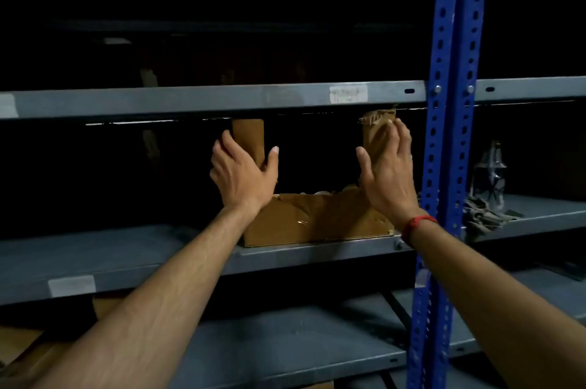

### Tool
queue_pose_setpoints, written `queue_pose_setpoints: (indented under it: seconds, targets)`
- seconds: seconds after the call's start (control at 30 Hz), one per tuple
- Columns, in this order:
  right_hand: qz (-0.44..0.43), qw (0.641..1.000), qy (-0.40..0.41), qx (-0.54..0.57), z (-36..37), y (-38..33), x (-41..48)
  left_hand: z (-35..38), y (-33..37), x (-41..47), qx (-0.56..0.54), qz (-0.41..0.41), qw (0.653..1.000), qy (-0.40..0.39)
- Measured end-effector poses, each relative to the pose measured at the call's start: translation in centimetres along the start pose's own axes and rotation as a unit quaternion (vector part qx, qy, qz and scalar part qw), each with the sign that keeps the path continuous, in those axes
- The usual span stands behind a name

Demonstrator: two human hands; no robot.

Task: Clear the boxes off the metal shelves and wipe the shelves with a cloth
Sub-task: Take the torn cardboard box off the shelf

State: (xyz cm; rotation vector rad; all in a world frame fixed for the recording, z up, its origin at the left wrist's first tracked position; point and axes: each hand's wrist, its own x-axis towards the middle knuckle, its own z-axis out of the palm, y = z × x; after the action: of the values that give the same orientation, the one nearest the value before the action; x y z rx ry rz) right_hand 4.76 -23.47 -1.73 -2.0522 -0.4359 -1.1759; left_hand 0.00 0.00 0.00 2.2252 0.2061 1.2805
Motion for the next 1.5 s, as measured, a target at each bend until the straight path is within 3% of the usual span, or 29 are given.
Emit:
queue_pose_setpoints:
  seconds: [0.23,0.57,0.9,1.5]
  targets:
    - [0.042,0.995,0.020,0.091,0.4,0.7,0.8,0.7,0.8,0.5,-0.123,-0.096,0.987,-0.024]
    - [0.136,0.981,-0.023,0.134,0.5,2.5,2.1,0.5,0.1,0.8,-0.110,-0.200,0.970,-0.089]
    - [0.139,0.984,0.008,0.109,-0.1,0.9,1.5,-0.6,0.7,0.0,-0.036,-0.174,0.982,-0.061]
    - [0.149,0.985,0.052,0.068,-4.4,-7.3,-3.8,-9.1,-0.8,-3.2,-0.027,-0.151,0.986,-0.065]
